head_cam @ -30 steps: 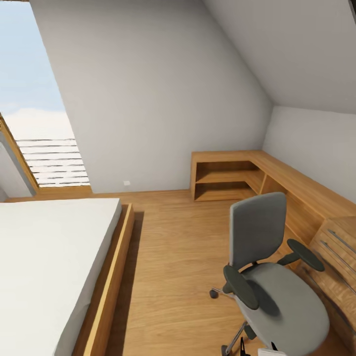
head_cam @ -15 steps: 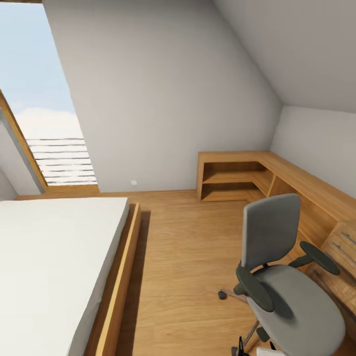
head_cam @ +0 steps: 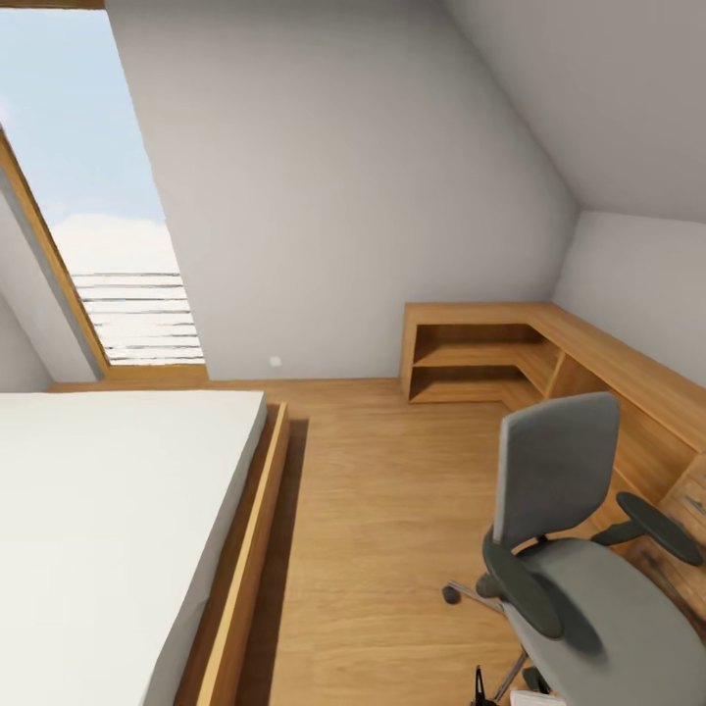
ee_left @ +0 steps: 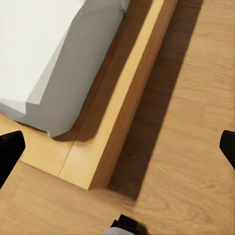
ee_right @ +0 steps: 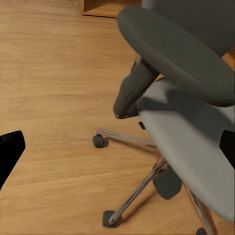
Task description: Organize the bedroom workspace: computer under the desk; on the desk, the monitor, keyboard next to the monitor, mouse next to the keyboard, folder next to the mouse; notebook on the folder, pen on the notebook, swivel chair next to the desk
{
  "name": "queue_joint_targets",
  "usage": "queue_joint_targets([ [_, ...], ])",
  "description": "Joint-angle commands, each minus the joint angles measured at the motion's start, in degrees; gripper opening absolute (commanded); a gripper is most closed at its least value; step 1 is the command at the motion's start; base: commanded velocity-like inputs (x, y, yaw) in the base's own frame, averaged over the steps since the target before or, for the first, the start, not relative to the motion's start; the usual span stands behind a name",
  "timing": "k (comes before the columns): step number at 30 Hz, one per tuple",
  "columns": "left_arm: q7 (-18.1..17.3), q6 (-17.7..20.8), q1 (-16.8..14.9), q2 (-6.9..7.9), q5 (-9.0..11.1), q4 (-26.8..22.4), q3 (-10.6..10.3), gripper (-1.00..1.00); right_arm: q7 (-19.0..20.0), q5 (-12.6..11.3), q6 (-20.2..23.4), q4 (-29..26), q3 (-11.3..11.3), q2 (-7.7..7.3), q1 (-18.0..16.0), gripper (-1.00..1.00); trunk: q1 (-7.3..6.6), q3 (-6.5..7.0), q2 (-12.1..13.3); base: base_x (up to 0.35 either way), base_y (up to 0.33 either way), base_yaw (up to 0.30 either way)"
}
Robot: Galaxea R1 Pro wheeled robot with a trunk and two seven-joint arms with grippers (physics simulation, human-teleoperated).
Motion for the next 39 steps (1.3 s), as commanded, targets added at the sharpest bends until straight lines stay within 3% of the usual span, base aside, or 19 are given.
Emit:
queue_joint_targets([
  [1,0.53,-0.01,-0.04,0.0,0.06,0.0,-0.49,1.0,-0.55,0.03,-0.03,0.06,0.47,0.03,-0.05,1.0,0.04,-0.09,-0.07,0.287,0.0,0.002],
  [39,0.53,0.53,-0.04,-0.03,0.06,0.06,-0.58,1.0,-0.51,0.05,-0.03,0.06,0.52,-0.06,-0.05,1.0,0.04,-0.09,-0.07,0.327,0.0,0.0],
])
